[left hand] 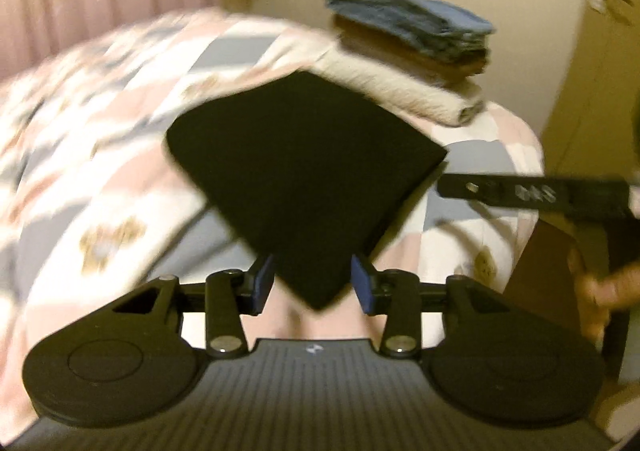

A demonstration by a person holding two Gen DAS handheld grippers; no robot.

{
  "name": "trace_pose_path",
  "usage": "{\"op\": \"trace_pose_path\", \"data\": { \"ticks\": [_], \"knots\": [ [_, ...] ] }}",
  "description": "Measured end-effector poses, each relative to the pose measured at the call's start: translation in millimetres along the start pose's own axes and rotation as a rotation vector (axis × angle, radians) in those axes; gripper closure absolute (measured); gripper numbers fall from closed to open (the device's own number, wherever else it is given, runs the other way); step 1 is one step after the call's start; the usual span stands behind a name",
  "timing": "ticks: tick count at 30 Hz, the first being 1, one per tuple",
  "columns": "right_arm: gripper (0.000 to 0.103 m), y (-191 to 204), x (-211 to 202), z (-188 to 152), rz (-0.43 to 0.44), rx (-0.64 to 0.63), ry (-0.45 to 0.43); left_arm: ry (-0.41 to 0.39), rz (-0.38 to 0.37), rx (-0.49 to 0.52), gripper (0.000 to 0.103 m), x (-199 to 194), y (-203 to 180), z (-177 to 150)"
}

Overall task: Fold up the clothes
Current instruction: 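Open both grippers and withdraw them from the folded sweatpants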

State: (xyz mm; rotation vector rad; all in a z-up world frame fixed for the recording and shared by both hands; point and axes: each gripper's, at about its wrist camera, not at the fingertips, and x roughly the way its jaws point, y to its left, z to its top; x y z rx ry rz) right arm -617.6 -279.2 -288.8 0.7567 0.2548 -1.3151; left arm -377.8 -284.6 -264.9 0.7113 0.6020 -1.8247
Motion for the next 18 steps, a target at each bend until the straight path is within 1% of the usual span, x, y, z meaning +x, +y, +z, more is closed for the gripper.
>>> {"op": "trace_pose_path", "data": {
  "ticks": [1,2,5,6,7,8,10,12,14,18],
  "knots": [
    [0.046,2.5,-6.6,-4.0,0.002,0.012,0.006,0.021,0.008,-0.036,0.065,-4.2,1.9,-1.8],
    [0.045,4.9,-13.2,-7.5,0.003,0.023,0.01,0.036,0.012,-0.067,0.059,-8.9,4.0,-3.8],
    [0.042,12.2,-35.5,-12.1,0.003,0.029,0.007,0.072,0.026,-0.151,0.056,-23.8,9.2,-9.7],
    [0.036,15.1,-44.5,-12.7,0.001,0.025,0.002,0.068,0.032,-0.159,0.054,-30.8,8.8,-11.0],
    [0.031,18.3,-54.6,-12.8,-0.005,0.021,-0.01,0.06,0.038,-0.165,0.048,-38.6,8.1,-11.8],
    [0.029,21.6,-64.7,-12.8,-0.01,0.017,-0.023,0.051,0.044,-0.171,0.043,-46.5,7.3,-12.7],
    [0.025,28.2,-85.4,-11.9,-0.012,0.005,-0.052,0.031,0.045,-0.17,0.039,-60.5,3.1,-13.8],
    [0.019,34.2,-101.6,-12.5,-0.016,-0.004,-0.071,0.008,0.041,-0.163,0.037,-73.9,-2.3,-14.6],
    [0.016,40.8,-116.0,-15.6,-0.027,-0.013,-0.086,-0.014,0.037,-0.156,0.034,-86.7,-7.5,-15.7],
    [0.009,51.5,-134.0,-26.7,-0.045,-0.022,-0.083,-0.039,0.034,-0.141,0.033,-106.5,-13.4,-24.4]
  ]
}}
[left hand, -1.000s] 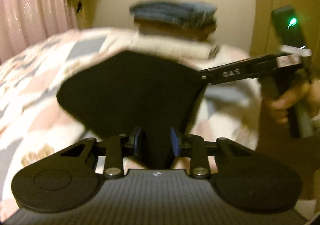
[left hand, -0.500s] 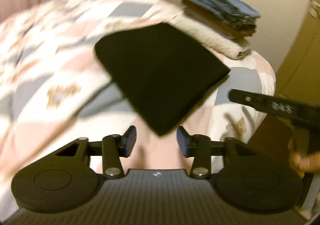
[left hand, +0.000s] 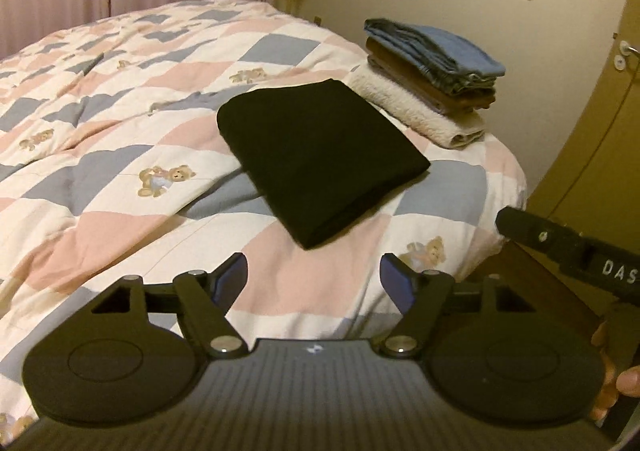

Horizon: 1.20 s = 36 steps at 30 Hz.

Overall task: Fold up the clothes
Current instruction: 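Open both grippers and withdraw them from the folded sweatpants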

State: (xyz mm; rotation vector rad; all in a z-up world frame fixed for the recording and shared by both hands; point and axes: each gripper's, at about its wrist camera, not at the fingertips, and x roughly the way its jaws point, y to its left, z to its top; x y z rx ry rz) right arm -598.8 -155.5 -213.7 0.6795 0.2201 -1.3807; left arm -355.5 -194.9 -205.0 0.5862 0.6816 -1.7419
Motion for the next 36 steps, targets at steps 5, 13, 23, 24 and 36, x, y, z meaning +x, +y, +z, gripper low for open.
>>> {"op": "trace_pose_path", "data": {
  "ticks": [5,13,23,24,36],
  "knots": [
    [0.003,10.9,-12.0,-12.9,-0.008,-0.003,0.026,-0.022,0.024,-0.014,0.031,-22.9,8.3,-15.6],
    [0.002,35.0,-10.9,-20.6,-0.035,-0.044,0.074,-0.058,0.114,-0.021,0.023,-48.4,23.3,-31.6],
    [0.002,53.9,-13.8,-30.0,-0.06,-0.077,0.085,-0.077,0.164,-0.029,0.018,-69.7,35.0,-44.3],
    [0.002,55.0,-14.9,-30.2,-0.064,-0.079,0.08,-0.077,0.165,-0.027,0.018,-70.5,35.1,-45.0],
    [0.002,52.6,-18.7,-36.0,-0.061,-0.092,0.079,-0.067,0.17,-0.007,0.015,-73.6,30.4,-50.1]
  ]
}}
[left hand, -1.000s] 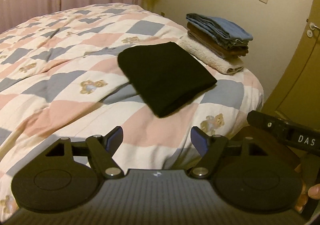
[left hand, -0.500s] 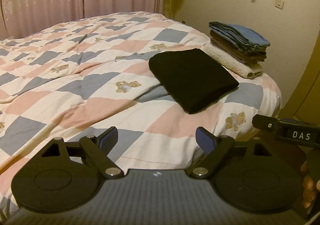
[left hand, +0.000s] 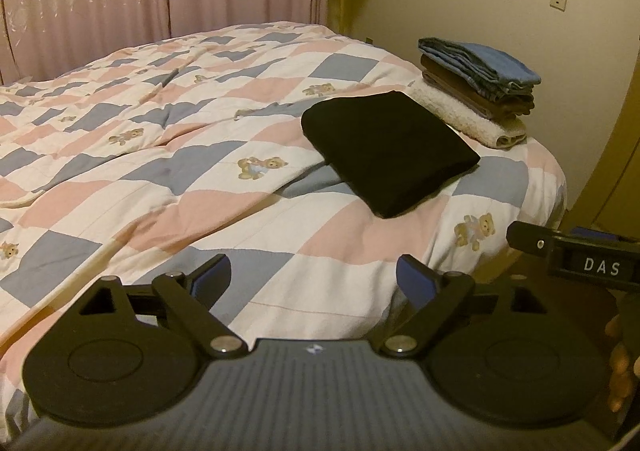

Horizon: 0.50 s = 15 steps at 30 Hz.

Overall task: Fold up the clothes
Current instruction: 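Open both grippers and withdraw them from the folded sweatpants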

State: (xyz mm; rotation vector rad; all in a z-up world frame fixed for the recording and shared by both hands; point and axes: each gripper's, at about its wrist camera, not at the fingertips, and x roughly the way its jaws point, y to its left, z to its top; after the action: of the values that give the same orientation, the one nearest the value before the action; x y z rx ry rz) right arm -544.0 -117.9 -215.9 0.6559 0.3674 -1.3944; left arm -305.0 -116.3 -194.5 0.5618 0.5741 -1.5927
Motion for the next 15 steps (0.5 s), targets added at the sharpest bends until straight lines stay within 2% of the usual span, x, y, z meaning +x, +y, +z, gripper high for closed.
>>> {"op": "trace_pose_path", "data": {
  "ticks": [4,9,12,15],
  "knots": [
    [0.002,-17.2,-3.6,-8.7,0.019,0.037,0.003,0.003,-0.034,-0.003,0.013,-0.8,0.1,-1.7],
    [0.002,-57.4,-8.6,-15.7,0.076,0.116,-0.003,0.028,-0.115,-0.052,0.012,11.0,4.4,6.6],
    [0.002,-86.7,3.1,0.8,0.142,0.158,-0.022,0.057,-0.189,-0.131,0.009,31.9,12.2,21.4],
    [0.002,-115.1,36.4,27.4,0.225,0.22,-0.004,0.085,-0.234,-0.2,0.007,66.6,18.6,41.0]
  ]
}}
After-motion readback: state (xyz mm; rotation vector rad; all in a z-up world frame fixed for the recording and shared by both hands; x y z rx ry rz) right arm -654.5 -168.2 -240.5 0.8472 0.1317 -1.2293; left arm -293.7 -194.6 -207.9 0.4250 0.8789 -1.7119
